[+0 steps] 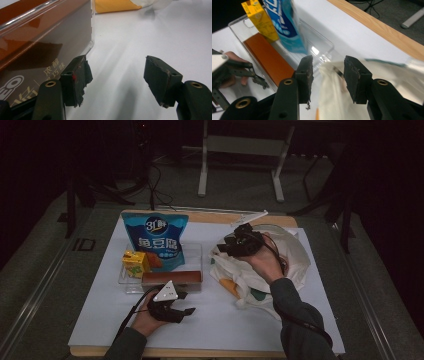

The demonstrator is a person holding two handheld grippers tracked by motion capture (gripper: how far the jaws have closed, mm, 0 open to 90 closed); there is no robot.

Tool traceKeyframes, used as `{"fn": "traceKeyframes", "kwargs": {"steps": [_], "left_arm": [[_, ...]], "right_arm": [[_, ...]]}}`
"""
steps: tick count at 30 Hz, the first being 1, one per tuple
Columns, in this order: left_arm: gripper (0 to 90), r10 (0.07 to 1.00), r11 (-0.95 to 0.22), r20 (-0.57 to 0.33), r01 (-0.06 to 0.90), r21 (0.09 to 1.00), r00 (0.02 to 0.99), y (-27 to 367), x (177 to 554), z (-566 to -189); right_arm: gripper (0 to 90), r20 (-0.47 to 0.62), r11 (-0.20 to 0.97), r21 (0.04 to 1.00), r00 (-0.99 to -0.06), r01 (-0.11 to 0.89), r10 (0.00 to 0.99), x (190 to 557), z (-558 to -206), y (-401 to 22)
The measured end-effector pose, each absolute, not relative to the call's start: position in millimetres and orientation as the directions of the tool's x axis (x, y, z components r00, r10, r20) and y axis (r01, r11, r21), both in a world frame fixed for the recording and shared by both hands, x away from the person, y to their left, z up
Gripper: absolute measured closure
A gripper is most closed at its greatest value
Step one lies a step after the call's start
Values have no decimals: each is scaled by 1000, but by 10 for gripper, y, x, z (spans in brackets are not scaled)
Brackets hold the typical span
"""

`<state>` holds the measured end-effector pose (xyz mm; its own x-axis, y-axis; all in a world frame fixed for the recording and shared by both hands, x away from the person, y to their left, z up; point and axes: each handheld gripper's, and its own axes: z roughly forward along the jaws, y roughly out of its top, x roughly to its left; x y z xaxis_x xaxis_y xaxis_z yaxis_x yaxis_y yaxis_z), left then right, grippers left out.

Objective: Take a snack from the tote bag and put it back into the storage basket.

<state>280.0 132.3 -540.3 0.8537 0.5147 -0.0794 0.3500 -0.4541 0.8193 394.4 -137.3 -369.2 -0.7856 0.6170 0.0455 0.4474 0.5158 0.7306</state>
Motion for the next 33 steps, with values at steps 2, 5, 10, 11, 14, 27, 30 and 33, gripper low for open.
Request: {"fn": "traceKeyframes", "kwargs": {"steps": [2, 5, 10, 11, 14, 27, 30, 33], "left_arm": [[356, 514, -453, -82, 352, 819, 854, 1324, 2801, -5404], [355, 514, -454, -81, 351, 819, 854, 1323, 2800, -5404], [355, 514, -456, -79, 350, 818, 854, 1321, 2799, -5404], [355, 514, -456, -79, 350, 818, 854, 1320, 2799, -5404], [355, 515, -456, -80, 351, 818, 854, 1317, 2798, -5405], [355, 513, -466, -70, 346, 814, 855, 1312, 2796, -5404], [355, 514, -470, -67, 346, 812, 855, 1308, 2796, -5404], [355, 513, -472, -64, 344, 812, 856, 1305, 2795, -5405]], "right_arm": [[590, 43, 512, 730, -779, 452, 626, 3947, -3691, -1451], [590, 49, 500, 734, -770, 460, 636, 3948, -3690, -1536], [589, 51, 493, 731, -759, 471, 649, 3934, -3721, -1652], [589, 52, 492, 730, -757, 473, 651, 3928, -3729, -1672], [598, 48, 497, 724, -754, 478, 655, 3911, -3759, -1734], [619, 56, 484, 712, -729, 508, 683, 3847, -3881, -2023], [621, 59, 479, 706, -718, 521, 694, 3838, -3924, -2112], [622, 63, 472, 701, -705, 535, 707, 3826, -3969, -2213]]}}
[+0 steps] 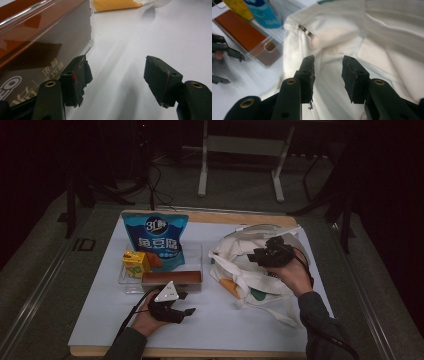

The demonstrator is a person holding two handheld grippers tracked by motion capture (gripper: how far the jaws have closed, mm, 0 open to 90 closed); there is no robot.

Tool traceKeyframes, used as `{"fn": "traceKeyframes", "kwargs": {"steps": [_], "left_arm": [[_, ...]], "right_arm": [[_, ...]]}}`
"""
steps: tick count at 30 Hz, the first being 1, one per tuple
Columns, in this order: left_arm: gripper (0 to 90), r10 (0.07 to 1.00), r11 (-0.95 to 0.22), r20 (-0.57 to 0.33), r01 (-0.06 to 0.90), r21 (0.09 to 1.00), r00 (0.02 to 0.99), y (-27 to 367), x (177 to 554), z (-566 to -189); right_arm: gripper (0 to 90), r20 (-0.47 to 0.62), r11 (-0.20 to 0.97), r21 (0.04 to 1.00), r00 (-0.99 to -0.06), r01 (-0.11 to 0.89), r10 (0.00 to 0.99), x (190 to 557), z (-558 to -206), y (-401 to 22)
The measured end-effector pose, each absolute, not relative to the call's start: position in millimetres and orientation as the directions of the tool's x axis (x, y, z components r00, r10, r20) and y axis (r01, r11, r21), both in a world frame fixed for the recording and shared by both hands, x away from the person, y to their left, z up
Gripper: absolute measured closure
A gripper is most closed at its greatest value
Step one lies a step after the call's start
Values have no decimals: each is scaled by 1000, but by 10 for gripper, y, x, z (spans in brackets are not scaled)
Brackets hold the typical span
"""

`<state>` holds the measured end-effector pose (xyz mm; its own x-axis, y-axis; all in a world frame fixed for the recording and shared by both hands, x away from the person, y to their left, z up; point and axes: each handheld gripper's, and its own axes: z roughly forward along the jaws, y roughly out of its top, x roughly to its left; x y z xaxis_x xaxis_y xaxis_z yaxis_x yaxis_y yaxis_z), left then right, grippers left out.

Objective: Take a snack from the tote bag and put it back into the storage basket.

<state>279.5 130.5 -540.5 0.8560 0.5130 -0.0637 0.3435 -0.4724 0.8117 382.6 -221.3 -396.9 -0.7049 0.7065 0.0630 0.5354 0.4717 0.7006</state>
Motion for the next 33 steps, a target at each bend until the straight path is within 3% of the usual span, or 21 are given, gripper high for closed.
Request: {"fn": "traceKeyframes", "kwargs": {"steps": [7, 22, 28, 33], "left_arm": [[352, 511, -483, -55, 339, 807, 858, 1295, 2790, -5405], [351, 508, -483, -58, 340, 807, 860, 1298, 2793, -5405], [351, 508, -483, -59, 340, 807, 859, 1297, 2793, -5405], [350, 509, -480, -64, 345, 807, 858, 1301, 2798, -5405]], "right_arm": [[624, 56, 458, 690, -673, 560, 738, 3794, -4044, -2445], [718, 29, 445, 649, -604, 617, 796, 3711, -4230, -2813], [891, 11, 447, 619, -576, 646, 817, 3676, -4347, -2939], [900, -17, 465, 586, -563, 664, 826, 3654, -4413, -2995]]}}
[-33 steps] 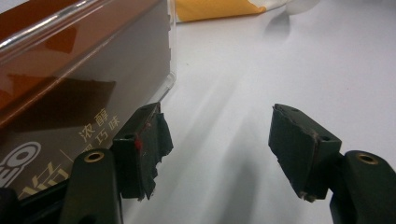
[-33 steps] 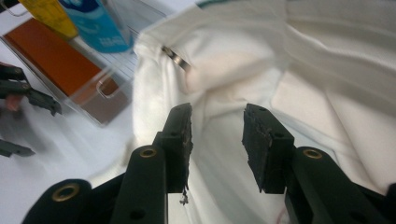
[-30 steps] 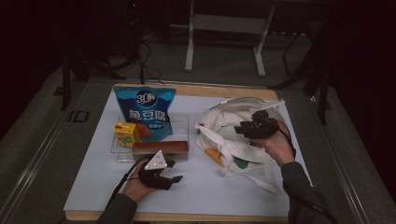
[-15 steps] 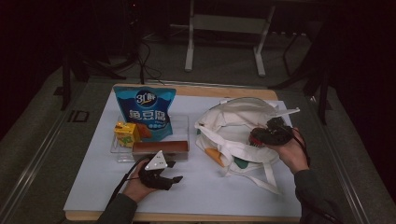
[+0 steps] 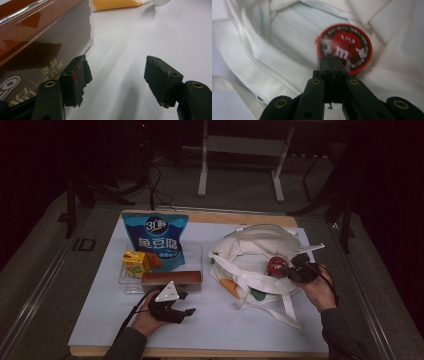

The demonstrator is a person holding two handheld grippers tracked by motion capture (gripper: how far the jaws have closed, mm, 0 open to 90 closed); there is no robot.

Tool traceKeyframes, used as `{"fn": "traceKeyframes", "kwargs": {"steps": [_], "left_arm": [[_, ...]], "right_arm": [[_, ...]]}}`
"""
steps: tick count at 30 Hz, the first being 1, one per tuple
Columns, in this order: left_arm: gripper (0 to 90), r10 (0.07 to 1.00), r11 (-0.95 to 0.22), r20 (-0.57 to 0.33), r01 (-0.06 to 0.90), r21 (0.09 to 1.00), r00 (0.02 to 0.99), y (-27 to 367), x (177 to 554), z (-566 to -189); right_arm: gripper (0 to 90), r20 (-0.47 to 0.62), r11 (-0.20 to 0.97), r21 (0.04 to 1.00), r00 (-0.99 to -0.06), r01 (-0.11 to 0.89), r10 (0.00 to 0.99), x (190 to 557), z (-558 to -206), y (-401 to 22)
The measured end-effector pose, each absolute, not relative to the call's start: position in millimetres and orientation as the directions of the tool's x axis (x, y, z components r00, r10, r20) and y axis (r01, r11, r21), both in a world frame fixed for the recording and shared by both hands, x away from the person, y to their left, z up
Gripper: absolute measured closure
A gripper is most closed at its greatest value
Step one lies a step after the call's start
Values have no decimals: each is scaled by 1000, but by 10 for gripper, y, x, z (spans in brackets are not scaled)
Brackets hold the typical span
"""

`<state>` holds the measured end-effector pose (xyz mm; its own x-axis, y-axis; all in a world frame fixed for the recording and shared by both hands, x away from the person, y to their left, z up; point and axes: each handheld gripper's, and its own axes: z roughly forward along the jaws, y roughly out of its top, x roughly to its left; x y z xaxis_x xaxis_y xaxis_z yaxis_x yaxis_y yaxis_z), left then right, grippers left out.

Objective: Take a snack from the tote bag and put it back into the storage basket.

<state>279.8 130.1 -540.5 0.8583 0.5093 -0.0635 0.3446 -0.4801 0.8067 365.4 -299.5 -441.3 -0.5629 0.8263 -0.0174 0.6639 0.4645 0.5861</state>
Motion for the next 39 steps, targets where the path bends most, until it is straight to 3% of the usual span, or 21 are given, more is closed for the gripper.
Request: {"fn": "traceKeyframes", "kwargs": {"steps": [19, 39], "left_arm": [[349, 508, -482, -62, 343, 806, 859, 1299, 2797, -5405], [348, 508, -481, -64, 344, 806, 859, 1300, 2798, -5405]], "right_arm": [[900, -108, 485, 511, -507, 710, 855, 3669, -4532, -3090], [895, -107, 525, 497, -552, 691, 827, 3744, -4566, -2809]]}}
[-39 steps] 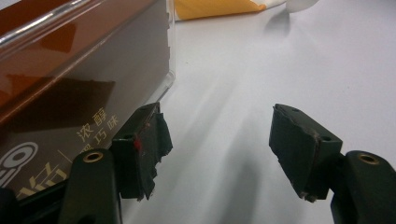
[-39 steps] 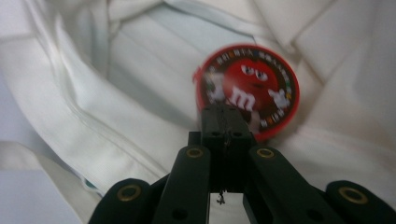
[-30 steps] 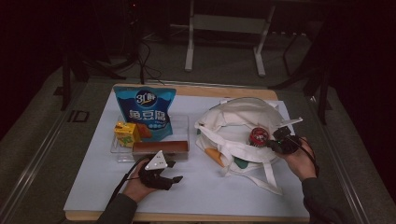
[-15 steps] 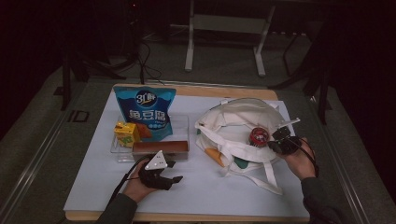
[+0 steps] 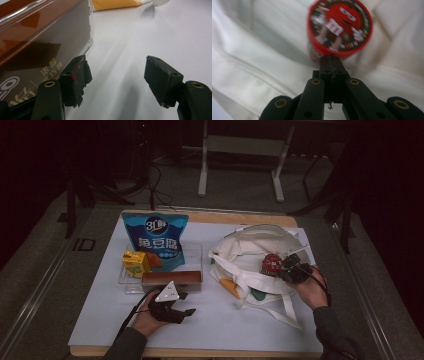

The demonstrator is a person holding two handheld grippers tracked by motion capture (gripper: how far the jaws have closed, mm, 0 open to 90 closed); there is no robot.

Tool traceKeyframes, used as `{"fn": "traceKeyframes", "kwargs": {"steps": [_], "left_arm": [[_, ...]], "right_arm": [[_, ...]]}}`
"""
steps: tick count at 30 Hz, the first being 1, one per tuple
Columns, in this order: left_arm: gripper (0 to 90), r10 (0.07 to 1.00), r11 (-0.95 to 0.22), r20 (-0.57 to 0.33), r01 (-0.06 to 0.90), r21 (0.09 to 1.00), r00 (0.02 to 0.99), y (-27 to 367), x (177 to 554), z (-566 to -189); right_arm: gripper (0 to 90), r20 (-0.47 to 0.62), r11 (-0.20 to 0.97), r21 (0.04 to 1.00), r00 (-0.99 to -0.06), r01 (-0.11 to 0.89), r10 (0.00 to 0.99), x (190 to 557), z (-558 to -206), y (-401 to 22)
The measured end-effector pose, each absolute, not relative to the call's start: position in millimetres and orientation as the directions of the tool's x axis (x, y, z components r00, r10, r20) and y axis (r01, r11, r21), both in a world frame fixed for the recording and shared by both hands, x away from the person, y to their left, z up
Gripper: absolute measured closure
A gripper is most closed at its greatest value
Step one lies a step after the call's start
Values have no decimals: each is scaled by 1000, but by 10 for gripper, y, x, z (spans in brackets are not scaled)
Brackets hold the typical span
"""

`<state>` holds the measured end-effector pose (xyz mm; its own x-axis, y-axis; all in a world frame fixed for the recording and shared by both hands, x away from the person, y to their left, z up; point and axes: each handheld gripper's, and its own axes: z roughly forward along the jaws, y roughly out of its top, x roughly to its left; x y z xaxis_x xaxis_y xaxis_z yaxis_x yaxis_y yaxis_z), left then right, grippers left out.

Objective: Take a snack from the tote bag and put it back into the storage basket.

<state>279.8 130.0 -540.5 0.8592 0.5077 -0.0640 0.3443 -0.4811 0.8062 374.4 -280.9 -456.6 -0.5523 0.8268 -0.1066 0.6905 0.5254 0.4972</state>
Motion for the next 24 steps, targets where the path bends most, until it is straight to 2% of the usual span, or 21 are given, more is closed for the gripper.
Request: {"fn": "traceKeyframes", "kwargs": {"steps": [6, 16, 24], "left_arm": [[349, 507, -482, -64, 344, 806, 860, 1299, 2798, -5405], [348, 506, -483, -63, 343, 806, 860, 1298, 2798, -5406], [348, 506, -483, -62, 343, 806, 860, 1298, 2797, -5406]], "right_arm": [[804, -89, 523, 537, -572, 662, 815, 3743, -4459, -2757], [436, -67, 433, 579, -488, 691, 870, 3886, -4311, -2739], [298, -59, 426, 550, -476, 718, 878, 4022, -4359, -2684]]}}
